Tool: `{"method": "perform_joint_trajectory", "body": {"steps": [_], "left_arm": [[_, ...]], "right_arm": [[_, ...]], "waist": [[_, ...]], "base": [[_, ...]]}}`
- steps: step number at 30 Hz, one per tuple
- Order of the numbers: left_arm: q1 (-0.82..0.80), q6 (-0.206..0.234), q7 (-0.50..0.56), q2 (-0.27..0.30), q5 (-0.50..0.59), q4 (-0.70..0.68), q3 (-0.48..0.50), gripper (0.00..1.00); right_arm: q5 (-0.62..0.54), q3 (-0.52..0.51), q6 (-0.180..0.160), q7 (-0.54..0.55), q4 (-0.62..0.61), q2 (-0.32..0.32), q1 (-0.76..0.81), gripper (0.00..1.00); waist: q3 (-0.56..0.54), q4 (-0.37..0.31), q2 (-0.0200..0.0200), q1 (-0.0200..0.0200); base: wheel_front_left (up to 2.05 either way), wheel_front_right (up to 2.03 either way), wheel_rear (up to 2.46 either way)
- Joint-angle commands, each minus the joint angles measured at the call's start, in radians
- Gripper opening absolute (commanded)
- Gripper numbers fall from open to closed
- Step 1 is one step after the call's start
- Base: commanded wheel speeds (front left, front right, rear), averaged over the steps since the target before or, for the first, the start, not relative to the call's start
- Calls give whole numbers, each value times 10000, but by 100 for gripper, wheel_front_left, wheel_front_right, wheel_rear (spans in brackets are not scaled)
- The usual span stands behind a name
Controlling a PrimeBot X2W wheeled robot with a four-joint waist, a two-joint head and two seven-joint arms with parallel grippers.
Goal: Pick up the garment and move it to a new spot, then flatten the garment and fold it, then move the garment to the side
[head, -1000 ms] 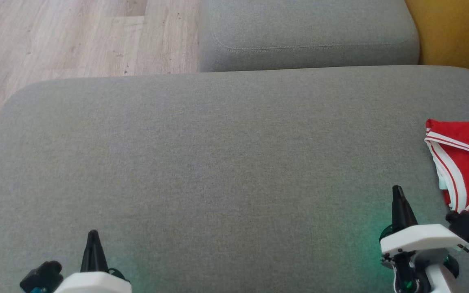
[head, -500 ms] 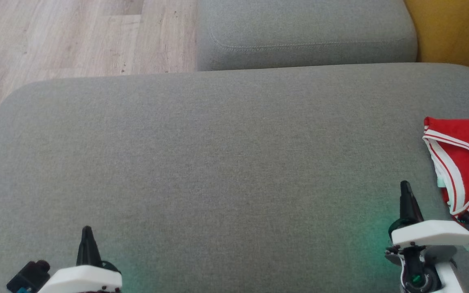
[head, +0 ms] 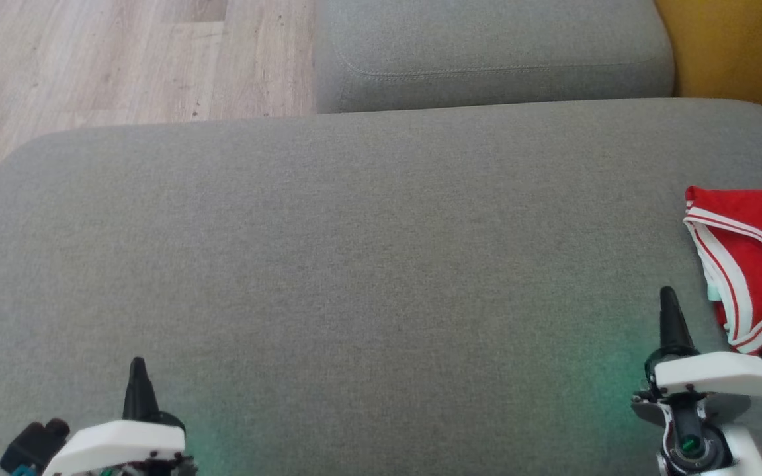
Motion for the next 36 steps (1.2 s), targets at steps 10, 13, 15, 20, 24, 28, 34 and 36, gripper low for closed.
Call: {"method": "perform_joint_trajectory", "body": {"steps": [10,13,15,20,24,28,34,36], "left_arm": [[-579,-174,307,37,-1310,-549,458,0],[-605,-213,396,38,-1670,-600,502,0],[-622,-239,455,38,-1910,-634,531,0],[-665,-303,602,39,-2510,-719,603,0],[-699,-355,721,40,-2990,-787,661,0],[-733,-407,839,41,-3470,-855,718,0],[-784,-484,1015,43,-4186,-957,804,0],[-793,-496,1045,43,-4306,-974,819,0]], "right_arm": [[1245,-67,-5,316,-698,-42,-179,0],[1583,-109,-5,403,-787,-43,-164,0],[1808,-137,-5,461,-847,-44,-155,0],[2370,-206,-6,606,-997,-45,-131,0],[2820,-261,-6,722,-1116,-46,-112,0],[3271,-316,-6,838,-1236,-48,-93,0],[3942,-399,-7,1011,-1414,-50,-65,0],[4055,-413,-7,1040,-1444,-50,-60,0]], "waist": [[35,-55,0,0],[45,-71,0,0],[53,-83,0,0],[70,-111,0,0],[85,-133,0,0],[99,-156,0,0],[120,-189,0,0],[124,-195,0,0]], "base": [[0,0,0],[0,0,0],[0,0,0],[0,0,0],[0,0,0],[0,0,0],[0,0,0],[0,0,0]]}}
